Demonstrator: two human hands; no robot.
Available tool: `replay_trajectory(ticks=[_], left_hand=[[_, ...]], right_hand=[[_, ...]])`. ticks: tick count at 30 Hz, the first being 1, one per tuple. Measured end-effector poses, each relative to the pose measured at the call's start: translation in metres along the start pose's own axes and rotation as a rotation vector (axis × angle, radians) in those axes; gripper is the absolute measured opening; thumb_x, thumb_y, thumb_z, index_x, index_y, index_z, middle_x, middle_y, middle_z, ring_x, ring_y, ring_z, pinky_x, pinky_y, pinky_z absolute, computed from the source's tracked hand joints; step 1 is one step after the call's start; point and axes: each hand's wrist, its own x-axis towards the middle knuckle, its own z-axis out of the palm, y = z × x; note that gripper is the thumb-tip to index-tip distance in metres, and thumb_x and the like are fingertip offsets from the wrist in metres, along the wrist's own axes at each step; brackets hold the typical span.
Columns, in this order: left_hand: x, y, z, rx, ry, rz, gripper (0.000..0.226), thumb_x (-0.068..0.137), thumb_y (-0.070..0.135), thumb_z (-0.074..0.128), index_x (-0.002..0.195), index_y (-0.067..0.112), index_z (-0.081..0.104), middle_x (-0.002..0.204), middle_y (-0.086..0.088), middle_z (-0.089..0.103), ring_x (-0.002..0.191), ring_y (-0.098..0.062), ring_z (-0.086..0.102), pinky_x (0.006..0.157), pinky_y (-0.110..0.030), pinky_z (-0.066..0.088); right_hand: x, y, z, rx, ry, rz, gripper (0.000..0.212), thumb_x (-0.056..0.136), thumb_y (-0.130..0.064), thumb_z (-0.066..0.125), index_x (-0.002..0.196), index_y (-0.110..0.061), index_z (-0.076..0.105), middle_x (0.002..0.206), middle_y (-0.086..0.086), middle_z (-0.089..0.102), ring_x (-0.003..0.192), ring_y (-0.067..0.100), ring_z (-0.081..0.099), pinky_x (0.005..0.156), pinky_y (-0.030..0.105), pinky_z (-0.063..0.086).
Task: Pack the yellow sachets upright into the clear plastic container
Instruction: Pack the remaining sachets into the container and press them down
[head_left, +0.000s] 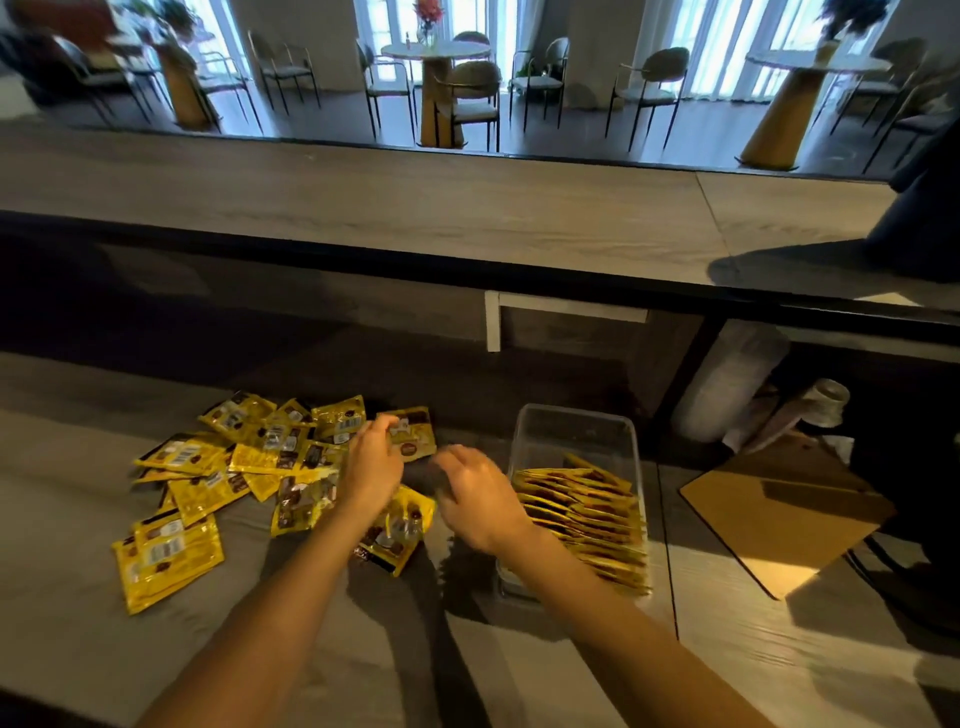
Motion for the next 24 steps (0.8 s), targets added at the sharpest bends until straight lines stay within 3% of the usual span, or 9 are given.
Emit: replay_trajectory(ticks=[2,5,7,9,12,14,17,20,24], left_hand=[[-0.005,-0.030,-0.005,0.121,-0.046,-0.086,0.045,0.095,0.015,0.047,0.139,0.010,0.038,0.149,-0.012,0.033,0.137,-0.028,0.032,0.111,-0.042,0.032],[-0.010,-0.073,-0.007,0.298,-0.191,-0.213,0.067,0.094,0.030,0.049,0.149,0.014,0.014,0.158,-0.013,0.006,0.145,-0.032,0.011,0.115,-0.043,0.020],[-0.014,-0.092,-0.008,0.353,-0.272,-0.268,0.069,0.095,0.033,0.046,0.150,0.014,0.008,0.158,-0.014,-0.002,0.146,-0.032,0.003,0.115,-0.042,0.018],[-0.019,-0.104,-0.008,0.420,-0.308,-0.247,0.065,0.096,0.032,0.043,0.150,0.017,0.009,0.158,-0.012,-0.001,0.146,-0.031,0.005,0.113,-0.041,0.021],[-0.024,-0.107,-0.010,0.589,-0.283,-0.137,0.063,0.096,0.022,0.044,0.149,0.019,0.011,0.156,-0.012,0.014,0.145,-0.030,0.010,0.111,-0.038,0.028],[-0.024,-0.104,-0.008,0.614,-0.278,-0.093,0.068,0.094,0.015,0.049,0.150,0.019,0.009,0.153,-0.013,0.022,0.143,-0.030,0.019,0.109,-0.037,0.032],[-0.020,-0.097,-0.006,0.580,-0.295,-0.103,0.080,0.089,0.018,0.060,0.150,0.014,0.008,0.148,-0.012,0.032,0.135,-0.028,0.035,0.104,-0.037,0.038],[-0.019,-0.092,-0.008,0.610,-0.315,-0.146,0.079,0.085,0.029,0.064,0.147,0.013,0.017,0.145,-0.013,0.030,0.135,-0.029,0.031,0.107,-0.039,0.035],[-0.018,-0.088,-0.009,0.616,-0.274,-0.150,0.085,0.073,0.036,0.075,0.138,0.011,0.025,0.143,-0.010,0.031,0.136,-0.027,0.029,0.107,-0.040,0.031]], right_hand=[[0.008,-0.009,0.032,-0.001,-0.133,-0.012,0.046,0.089,-0.016,0.050,0.134,-0.007,0.043,0.141,0.015,0.043,0.132,0.032,0.037,0.110,0.038,0.031],[0.012,-0.014,0.069,-0.075,-0.364,0.026,0.058,0.093,-0.022,0.045,0.146,-0.016,0.022,0.158,0.010,0.013,0.145,0.033,0.010,0.117,0.048,0.014],[0.011,-0.012,0.083,-0.152,-0.477,0.044,0.063,0.093,-0.027,0.043,0.149,-0.023,0.013,0.159,0.006,0.000,0.146,0.033,-0.002,0.116,0.054,0.006],[0.011,-0.010,0.089,-0.224,-0.507,0.025,0.062,0.093,-0.032,0.042,0.148,-0.025,0.014,0.159,0.007,0.002,0.146,0.034,-0.001,0.115,0.058,0.006],[0.011,-0.006,0.084,-0.265,-0.398,0.015,0.048,0.094,-0.030,0.042,0.139,-0.014,0.038,0.150,0.014,0.029,0.141,0.036,0.017,0.114,0.054,0.015],[0.011,-0.005,0.079,-0.256,-0.349,0.039,0.045,0.093,-0.029,0.045,0.135,-0.011,0.043,0.144,0.015,0.036,0.137,0.034,0.024,0.113,0.052,0.018],[0.009,-0.006,0.076,-0.209,-0.376,0.127,0.067,0.086,-0.039,0.058,0.141,-0.014,0.030,0.148,0.015,0.025,0.138,0.038,0.021,0.114,0.053,0.021],[0.006,-0.005,0.079,-0.305,-0.422,0.147,0.080,0.084,-0.046,0.059,0.146,-0.018,0.017,0.155,0.021,0.002,0.140,0.045,0.012,0.113,0.055,0.022],[0.005,-0.008,0.077,-0.421,-0.439,0.132,0.073,0.087,-0.034,0.052,0.145,-0.012,0.014,0.150,0.031,0.014,0.136,0.050,0.019,0.110,0.054,0.027]])
